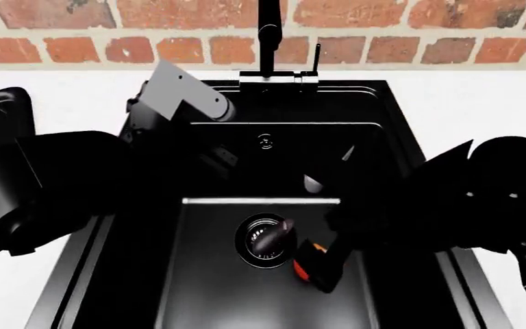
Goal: Pick up the fruits and vegetables and place them in the sink. Turn on the sink faucet to wash them. Then turn the sink off and put them in the tray.
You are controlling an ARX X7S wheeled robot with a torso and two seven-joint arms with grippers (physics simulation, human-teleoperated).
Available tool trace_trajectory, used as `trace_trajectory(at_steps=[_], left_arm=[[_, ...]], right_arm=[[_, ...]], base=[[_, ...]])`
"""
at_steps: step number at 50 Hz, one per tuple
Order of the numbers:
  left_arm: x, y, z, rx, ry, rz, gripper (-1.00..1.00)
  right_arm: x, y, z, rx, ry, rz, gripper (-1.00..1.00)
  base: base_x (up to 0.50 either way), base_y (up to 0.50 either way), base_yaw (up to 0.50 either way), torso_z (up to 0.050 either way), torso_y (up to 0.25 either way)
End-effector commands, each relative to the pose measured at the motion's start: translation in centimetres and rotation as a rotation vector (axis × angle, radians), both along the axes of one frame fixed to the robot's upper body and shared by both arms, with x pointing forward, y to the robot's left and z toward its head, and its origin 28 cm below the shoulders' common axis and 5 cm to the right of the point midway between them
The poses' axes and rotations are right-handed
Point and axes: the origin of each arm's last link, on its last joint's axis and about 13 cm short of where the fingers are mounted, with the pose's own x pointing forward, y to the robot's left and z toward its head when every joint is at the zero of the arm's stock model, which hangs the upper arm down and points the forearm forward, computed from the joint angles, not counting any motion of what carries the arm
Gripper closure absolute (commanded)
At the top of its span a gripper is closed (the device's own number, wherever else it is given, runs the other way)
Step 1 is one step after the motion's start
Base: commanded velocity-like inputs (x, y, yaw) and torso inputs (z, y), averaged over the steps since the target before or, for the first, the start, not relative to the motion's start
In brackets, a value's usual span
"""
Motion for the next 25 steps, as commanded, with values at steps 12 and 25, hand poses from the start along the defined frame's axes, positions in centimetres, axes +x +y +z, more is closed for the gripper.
trace_trajectory(at_steps=[12,25], left_arm=[[-0.3,0.4,-0.7,-0.035,0.0,0.021,-1.0],[-0.6,0.5,-1.1,-0.042,0.005,0.027,-1.0]], right_arm=[[2.3,0.2,-4.1,-0.037,0.012,0.01,-1.0],[3.1,0.1,-5.4,-0.05,0.027,0.007,-1.0]], base=[[0.0,0.0,0.0,0.0,0.0],[0.0,0.0,0.0,0.0,0.0]])
